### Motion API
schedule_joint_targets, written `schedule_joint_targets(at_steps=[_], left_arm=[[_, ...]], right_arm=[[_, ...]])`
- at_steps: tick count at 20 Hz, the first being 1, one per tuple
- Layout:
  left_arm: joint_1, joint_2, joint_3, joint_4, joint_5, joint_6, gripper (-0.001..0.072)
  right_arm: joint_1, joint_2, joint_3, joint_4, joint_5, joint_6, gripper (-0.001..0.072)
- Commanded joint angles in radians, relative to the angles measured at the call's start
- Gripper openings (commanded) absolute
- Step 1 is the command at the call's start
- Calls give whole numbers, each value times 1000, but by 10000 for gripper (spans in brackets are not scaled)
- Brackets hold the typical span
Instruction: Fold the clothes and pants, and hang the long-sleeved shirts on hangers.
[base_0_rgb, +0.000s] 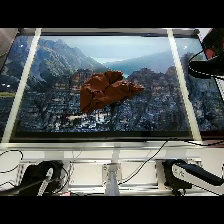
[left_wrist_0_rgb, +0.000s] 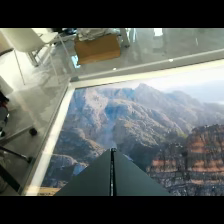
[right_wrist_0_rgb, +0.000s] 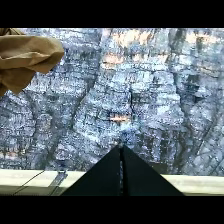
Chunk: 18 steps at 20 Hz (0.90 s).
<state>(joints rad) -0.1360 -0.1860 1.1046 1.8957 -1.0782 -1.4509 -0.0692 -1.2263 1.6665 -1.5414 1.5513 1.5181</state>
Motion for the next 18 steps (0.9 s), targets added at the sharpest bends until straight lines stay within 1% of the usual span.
schedule_joint_targets(at_steps=[1,3,5,6,7,10,12,14,16,17,18], left_arm=[[1,-1,0,0,0,0,12],[0,-3,0,-3,24,0,12],[0,-12,0,-92,59,-8,12],[0,-27,0,-140,54,-8,12],[0,-49,-1,-174,23,-8,12],[0,-156,-44,-255,-133,-10,12],[0,-227,-120,-312,-165,-31,12],[0,-301,-196,-355,-163,-61,12],[0,-381,-248,-391,-137,-60,12],[0,-409,-267,-419,-88,-60,13],[0,-426,-283,-444,-15,-60,13]], right_arm=[[1,0,1,0,0,0,15],[1,0,1,0,0,0,15],[1,0,1,0,0,0,15],[1,0,1,0,0,0,15],[1,0,1,0,0,0,15],[1,0,1,0,0,0,15],[1,0,1,1,-11,0,15],[1,0,1,5,-84,0,15],[2,-4,1,77,-106,-2,15],[2,-12,0,150,-100,-18,15],[3,-24,-9,255,-90,-62,15]])
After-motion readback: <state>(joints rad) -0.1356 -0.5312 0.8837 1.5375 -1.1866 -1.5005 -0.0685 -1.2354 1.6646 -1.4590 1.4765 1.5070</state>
